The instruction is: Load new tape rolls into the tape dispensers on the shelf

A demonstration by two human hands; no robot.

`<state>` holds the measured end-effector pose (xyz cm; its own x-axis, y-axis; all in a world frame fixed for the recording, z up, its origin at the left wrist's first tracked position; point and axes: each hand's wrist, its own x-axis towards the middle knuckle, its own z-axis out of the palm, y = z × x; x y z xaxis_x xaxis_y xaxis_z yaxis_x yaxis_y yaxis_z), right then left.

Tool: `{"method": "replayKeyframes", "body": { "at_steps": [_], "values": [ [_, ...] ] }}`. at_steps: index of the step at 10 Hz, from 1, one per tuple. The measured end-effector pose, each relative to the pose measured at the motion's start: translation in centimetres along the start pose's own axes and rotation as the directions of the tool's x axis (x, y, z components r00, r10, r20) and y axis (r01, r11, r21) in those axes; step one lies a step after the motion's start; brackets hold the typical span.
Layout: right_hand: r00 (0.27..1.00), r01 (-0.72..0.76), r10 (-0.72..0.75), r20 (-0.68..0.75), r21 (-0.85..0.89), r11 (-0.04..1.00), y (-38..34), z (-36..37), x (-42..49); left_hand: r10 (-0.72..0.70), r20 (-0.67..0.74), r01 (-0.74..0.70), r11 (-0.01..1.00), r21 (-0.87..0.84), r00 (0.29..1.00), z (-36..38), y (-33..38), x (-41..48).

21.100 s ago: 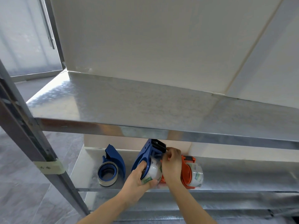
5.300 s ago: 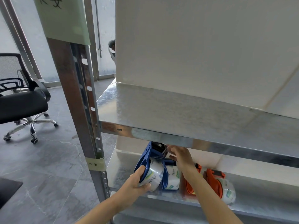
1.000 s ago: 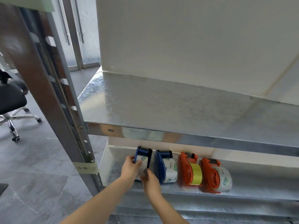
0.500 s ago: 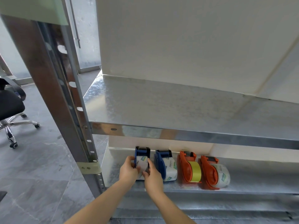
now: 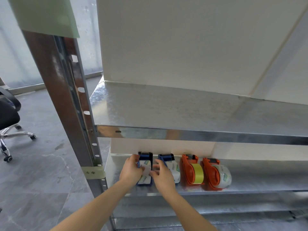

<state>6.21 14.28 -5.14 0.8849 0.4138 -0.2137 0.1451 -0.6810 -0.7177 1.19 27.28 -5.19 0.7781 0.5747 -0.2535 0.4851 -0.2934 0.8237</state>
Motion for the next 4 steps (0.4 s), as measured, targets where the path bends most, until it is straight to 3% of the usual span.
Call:
{"method": "replayKeyframes", "body": {
  "at_steps": [4],
  "values": [
    [0.997, 0.025, -0.024, -0.077, 0.020, 0.999, -0.6, -3.4, -1.5, 0.103, 0.075, -0.107, 0.993, 0.052, 0.992, -0.7, 2.1, -1.0]
  ]
}}
